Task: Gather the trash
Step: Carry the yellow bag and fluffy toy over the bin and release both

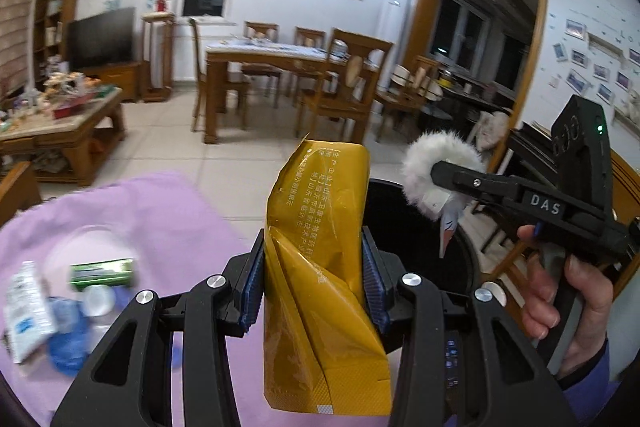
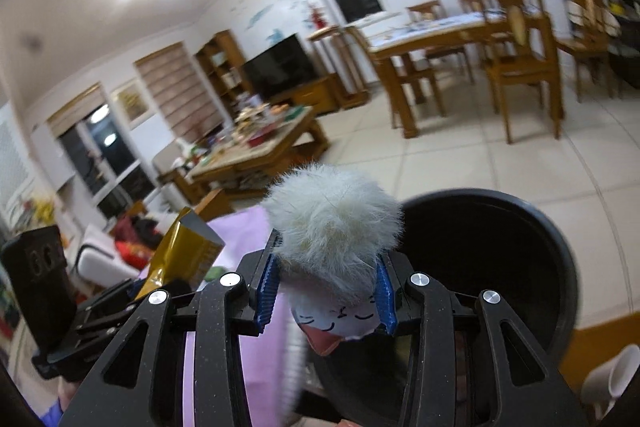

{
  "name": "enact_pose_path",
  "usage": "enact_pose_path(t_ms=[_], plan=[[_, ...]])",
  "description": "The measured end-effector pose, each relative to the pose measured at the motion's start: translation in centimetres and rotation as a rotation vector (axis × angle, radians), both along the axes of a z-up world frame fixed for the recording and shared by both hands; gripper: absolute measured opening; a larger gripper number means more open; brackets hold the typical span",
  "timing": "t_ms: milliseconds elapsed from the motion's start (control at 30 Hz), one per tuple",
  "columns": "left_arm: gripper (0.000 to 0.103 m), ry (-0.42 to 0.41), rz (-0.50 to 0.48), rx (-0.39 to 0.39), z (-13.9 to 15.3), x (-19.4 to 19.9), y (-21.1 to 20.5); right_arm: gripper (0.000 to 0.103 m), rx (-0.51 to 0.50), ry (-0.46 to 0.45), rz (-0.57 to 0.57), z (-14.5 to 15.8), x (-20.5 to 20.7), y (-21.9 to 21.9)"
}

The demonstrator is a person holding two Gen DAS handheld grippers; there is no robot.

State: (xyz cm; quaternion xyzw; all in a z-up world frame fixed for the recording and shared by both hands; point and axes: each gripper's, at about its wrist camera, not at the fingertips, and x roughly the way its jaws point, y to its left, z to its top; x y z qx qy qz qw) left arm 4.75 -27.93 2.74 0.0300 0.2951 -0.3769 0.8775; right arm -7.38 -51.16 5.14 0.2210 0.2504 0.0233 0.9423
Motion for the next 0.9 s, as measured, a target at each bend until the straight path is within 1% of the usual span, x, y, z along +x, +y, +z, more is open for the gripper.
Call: enact_pose_path(t_ms=[167, 333, 567, 767, 867, 900], plan=[[0.043, 0.044, -0.06, 0.019, -1.5, 0.3, -4.7, 0.04, 0.04, 0.036, -0.076, -2.8, -1.9, -5.4], [0.043, 0.075, -0.085, 0.041, -2.9, 0.9, -7.7, 0.04, 0.079, 0.066, -0.11, -5.4, -2.5, -8.1], [0.043, 0.108, -0.094, 0.08, -5.0, 1.2, -10.5, 0.04, 0.12, 0.091, -0.117, -7.3, -1.1, -8.7], [0.044, 0.118, -0.089, 0.101, -5.8, 1.2, -11.2, 0.042, 0.137, 0.105, -0.118, -8.3, 0.0, -9.0], [0.047, 0.119, -0.088, 0.11, -6.0, 0.7, -11.3, 0.045, 0.143, 0.116, -0.127, -8.9, 0.2, -9.0], [0.048, 0.123, -0.087, 0.113, -6.0, 0.6, -11.2, 0.051, 0.145, 0.122, -0.131, -8.8, 0.3, -8.7]])
